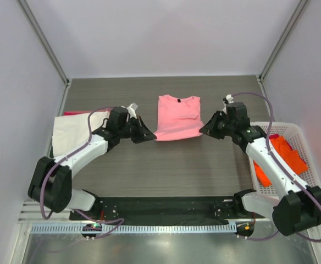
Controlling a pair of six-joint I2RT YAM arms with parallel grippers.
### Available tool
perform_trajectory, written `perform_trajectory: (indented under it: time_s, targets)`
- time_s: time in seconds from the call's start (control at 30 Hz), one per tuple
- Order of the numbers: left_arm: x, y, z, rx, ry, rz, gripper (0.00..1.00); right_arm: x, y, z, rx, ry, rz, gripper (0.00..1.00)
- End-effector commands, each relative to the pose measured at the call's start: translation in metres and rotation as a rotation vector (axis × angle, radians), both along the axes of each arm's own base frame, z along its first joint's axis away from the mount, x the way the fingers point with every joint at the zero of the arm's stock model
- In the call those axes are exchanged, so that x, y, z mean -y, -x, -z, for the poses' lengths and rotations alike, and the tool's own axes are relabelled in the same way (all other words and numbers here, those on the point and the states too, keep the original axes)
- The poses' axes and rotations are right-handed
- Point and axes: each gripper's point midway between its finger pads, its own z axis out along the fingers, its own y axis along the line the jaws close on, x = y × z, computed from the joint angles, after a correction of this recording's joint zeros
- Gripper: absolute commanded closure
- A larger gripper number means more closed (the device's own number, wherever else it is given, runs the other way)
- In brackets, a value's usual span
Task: Fold and stack the t-shirts
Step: Fold the tshirt
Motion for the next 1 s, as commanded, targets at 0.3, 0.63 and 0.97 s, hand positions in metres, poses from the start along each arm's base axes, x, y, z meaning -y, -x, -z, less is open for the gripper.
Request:
perform_trajectory:
  time_s: [0.3,0.63,0.97]
  targets:
    - [0.004,0.072,-0.034,0.038,0.002,0.057,1.0,0.009,0.058,-0.031,0.007,-0.007,-0.044,0.99]
    - [0.008,0.052,-0.048,0.073,-0.021,0.005,1.0,0.023,0.028,-0.028,0.011,0.079,0.047,0.99]
    - [0.009,-0.033,-0.062,0.064,-0.006,-0.046,1.0,0.022,-0.057,-0.031,0.003,0.146,0.111,0.99]
